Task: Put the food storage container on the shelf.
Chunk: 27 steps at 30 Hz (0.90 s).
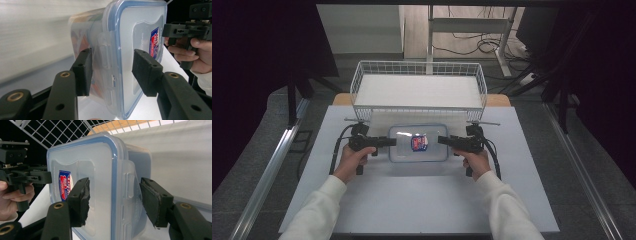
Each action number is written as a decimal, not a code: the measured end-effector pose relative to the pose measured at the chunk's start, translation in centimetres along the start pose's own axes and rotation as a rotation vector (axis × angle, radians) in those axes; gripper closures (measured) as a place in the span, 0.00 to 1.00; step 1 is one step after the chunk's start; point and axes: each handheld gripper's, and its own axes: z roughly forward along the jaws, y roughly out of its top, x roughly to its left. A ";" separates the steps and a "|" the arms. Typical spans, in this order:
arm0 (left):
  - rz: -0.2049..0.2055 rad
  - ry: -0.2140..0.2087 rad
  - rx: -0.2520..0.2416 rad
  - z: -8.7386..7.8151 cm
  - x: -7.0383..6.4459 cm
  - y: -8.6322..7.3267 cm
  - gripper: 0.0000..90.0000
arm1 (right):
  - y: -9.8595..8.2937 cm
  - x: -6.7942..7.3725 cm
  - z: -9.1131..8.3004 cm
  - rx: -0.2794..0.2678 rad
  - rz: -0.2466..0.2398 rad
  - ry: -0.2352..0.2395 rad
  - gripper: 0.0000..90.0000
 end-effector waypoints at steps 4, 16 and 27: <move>0.001 -0.005 -0.002 0.6 0.8 0.2 0.57 | -0.1 -0.5 0.4 -0.013 0.019 -0.013 0.47; -0.062 -0.014 -0.023 1.6 1.9 0.0 0.57 | -0.2 -1.4 1.1 -0.018 0.054 -0.036 0.46; -0.122 -0.004 -0.065 2.2 2.5 0.0 0.56 | -0.5 -1.7 2.0 -0.057 0.124 -0.086 0.42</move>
